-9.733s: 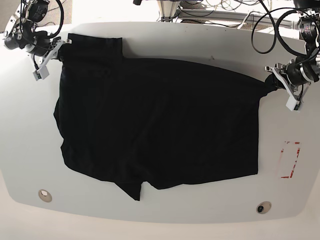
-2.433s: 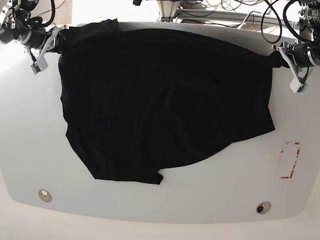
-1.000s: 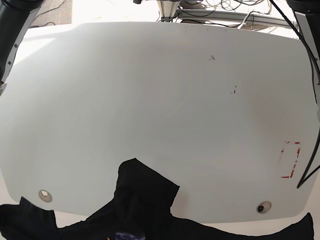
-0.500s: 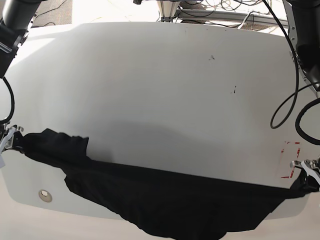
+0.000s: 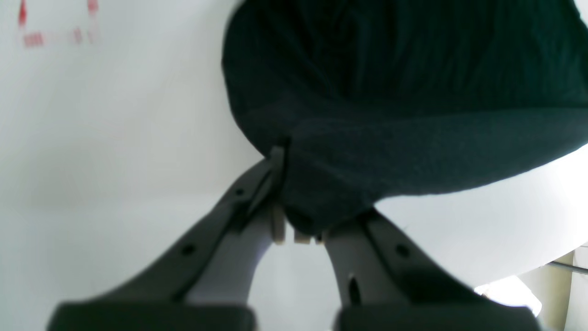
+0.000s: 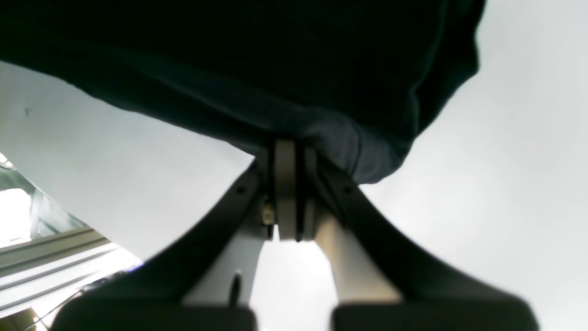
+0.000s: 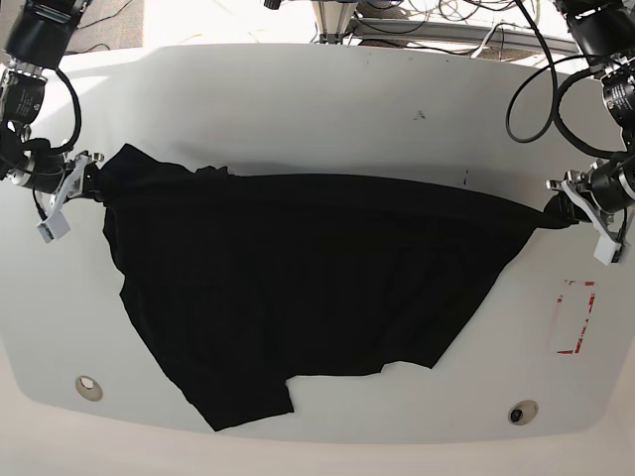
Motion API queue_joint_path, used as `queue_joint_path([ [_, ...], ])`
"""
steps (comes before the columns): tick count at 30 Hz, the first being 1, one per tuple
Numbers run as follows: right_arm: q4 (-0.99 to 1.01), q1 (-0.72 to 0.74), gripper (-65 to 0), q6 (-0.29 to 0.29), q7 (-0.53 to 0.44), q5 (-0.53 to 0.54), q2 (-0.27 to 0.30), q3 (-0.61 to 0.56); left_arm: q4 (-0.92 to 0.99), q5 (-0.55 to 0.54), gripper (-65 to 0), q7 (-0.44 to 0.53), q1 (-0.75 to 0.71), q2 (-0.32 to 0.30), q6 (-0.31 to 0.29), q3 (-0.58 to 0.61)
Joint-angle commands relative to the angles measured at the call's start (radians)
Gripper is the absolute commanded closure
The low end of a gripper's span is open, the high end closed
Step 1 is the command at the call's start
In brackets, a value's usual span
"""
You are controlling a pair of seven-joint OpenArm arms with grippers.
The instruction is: Layout the t-shirt on the table in an organized manner, then fold the t-shirt properly
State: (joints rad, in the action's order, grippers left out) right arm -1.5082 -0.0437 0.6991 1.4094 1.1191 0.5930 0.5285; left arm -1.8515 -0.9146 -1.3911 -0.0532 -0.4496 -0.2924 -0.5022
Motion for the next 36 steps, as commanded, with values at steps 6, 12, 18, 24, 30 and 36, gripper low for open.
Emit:
queue_joint_path([
  [6, -0.015, -0.132, -0.2, -0.001, -0.013, 0.011, -0.034, 0.005, -0.015, -0.014, 0.0, 0.029, -0.110, -0.021, 0.000, -0.080],
  [12, -0.016, -0.230, -0.2, -0.001, -0.013, 0.013, -0.055, 0.006, -0.010, -0.010, 0.0, 0.029, -0.175, -0.030, 0.000, -0.092],
  [18, -0.030, -0.307, 0.0, -0.001, -0.013, 0.013, -0.069, 0.009, -0.010, 0.028, 0.0, 0.029, -0.254, -0.051, 0.000, -0.132],
  [24, -0.111, -0.381, 0.0, -0.001, -0.013, 0.009, -0.098, 0.012, -0.007, 0.064, 0.0, 0.029, -0.314, -0.041, 0.000, -0.174],
  [30, -0.150, -0.404, 0.0, -0.001, -0.013, 0.009, -0.118, 0.011, -0.009, 0.067, 0.0, 0.028, -0.345, -0.015, 0.000, -0.189],
  [36, -0.151, -0.391, 0.0, -0.001, -0.013, 0.014, -0.121, 0.012, -0.012, 0.062, 0.0, 0.028, -0.350, -0.015, 0.000, -0.183],
])
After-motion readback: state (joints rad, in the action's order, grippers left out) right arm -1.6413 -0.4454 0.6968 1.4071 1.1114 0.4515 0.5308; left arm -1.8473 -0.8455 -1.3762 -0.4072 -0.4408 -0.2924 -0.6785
